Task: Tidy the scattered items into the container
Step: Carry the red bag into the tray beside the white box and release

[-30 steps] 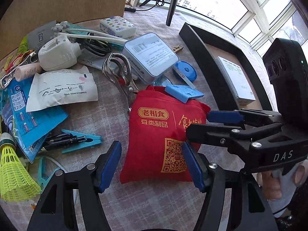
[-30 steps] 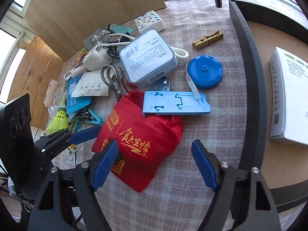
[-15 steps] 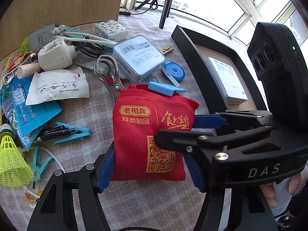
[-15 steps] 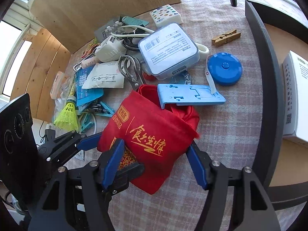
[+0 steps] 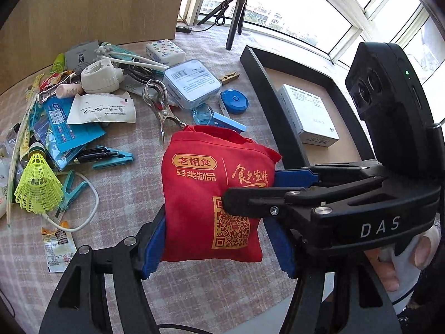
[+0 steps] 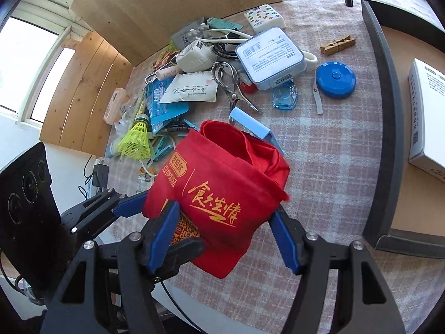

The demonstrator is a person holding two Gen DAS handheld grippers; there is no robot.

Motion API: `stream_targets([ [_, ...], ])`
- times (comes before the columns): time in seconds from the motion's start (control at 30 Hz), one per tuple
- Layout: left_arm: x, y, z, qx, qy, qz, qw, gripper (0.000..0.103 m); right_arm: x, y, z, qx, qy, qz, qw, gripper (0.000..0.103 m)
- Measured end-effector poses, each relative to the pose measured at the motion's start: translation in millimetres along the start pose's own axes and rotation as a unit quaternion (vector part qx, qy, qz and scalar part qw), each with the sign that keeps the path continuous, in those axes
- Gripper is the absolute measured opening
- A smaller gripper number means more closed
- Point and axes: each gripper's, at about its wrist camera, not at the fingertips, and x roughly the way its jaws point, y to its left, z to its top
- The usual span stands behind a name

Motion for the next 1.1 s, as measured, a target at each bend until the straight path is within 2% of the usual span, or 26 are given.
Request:
stream_targets([
  [0.27,4,-22,-12,-0.016,0.003,0.007,0.9998,0.063,-8,-14,-15,-0.003,0.011,0.009,1.000,0.065],
  [0.5,12,-64,2,0.004,-0.011,-0.005,0.9999,0.063,-48,-39,-19,-0.005,-0.026,-0.014,1.000,0.065],
  [0.77,44,-154,45,0.072,-0.023,-0.047,0.9960,0.063,-127,-113,-21,0.041,-0.089,-0.060,0.993,0.065],
  [1.1,104,-276,97,0.137,-0.021,-0.103,0.9850,0.063,-222,-216,-24,0.110,-0.151,-0.148,0.971,0.065],
])
